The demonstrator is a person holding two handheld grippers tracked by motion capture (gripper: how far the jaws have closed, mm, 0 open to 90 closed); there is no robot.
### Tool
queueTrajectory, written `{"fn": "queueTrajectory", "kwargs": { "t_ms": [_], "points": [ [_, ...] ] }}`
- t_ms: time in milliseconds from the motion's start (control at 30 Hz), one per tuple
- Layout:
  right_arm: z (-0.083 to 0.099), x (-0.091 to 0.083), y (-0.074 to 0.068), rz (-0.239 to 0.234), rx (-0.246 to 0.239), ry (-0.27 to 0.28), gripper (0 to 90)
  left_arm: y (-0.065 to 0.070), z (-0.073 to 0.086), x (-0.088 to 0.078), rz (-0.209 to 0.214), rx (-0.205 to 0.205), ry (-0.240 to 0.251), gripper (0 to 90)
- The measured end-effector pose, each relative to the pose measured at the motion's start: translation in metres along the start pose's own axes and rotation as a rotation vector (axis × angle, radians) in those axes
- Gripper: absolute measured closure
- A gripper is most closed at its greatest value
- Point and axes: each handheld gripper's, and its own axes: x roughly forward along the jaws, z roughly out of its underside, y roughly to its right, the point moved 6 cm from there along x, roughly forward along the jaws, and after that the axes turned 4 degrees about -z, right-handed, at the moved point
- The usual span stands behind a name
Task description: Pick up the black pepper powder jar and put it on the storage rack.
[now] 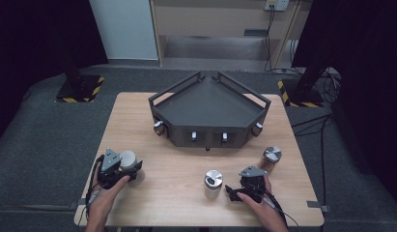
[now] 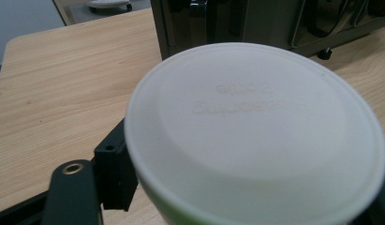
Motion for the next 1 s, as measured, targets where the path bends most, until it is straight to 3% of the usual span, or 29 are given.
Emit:
{"fn": "queueTrajectory", "kwargs": {
  "t_ms": [133,433,600,700,867,1000],
  "points": [
    [0.0,0.0,0.0,0.0,0.0,0.0,1.7,0.002,0.001,0.0,0.003,-0.004,0.01,32.6],
    [0.0,0.0,0.0,0.0,0.0,0.0,1.7,0.004,-0.003,-0.002,0.016,0.01,0.003,33.0],
    [0.0,0.0,0.0,0.0,0.0,0.0,1.7,0.002,-0.013,-0.002,0.083,0.027,0.017,33.1],
    [0.0,0.0,0.0,0.0,0.0,0.0,1.7,0.003,-0.019,0.001,0.103,0.058,0.009,33.1],
    [0.0,0.0,0.0,0.001,0.0,0.0,1.7,0.001,-0.023,0.006,0.148,0.051,0.023,33.1],
    [0.0,0.0,0.0,0.001,0.001,0.0,1.7,0.002,-0.031,0.009,0.163,0.074,0.028,33.1]
  ]
}}
